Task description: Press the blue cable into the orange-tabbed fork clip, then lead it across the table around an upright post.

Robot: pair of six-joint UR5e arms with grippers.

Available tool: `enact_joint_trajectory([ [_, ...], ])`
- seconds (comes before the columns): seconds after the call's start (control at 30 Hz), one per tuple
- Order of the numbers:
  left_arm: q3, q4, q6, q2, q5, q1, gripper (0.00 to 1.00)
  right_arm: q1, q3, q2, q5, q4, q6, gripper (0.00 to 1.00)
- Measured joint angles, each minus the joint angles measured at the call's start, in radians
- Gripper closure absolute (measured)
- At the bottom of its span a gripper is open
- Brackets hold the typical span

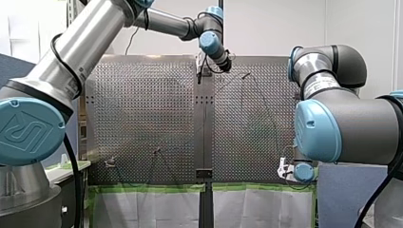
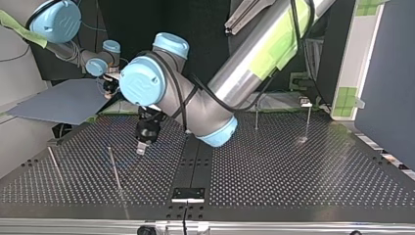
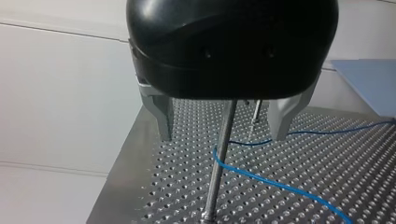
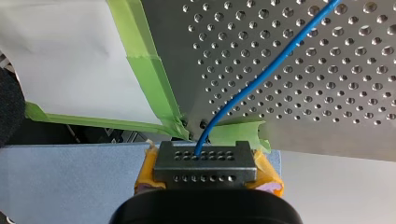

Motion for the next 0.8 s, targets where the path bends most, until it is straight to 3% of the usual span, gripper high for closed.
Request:
enact_joint_trajectory([
  [0.3, -0.092, 0.086, -0.022, 0.091, 0.001, 0.01, 0.0, 0.001, -0.001, 0.0, 0.0, 0.0, -0.001, 1.0],
  [0.8, -0.236, 0.23, -0.159, 0.234, 0.02, 0.015, 0.0, 0.002, -0.003, 0.0, 0.001, 0.001, 0.0, 1.0],
])
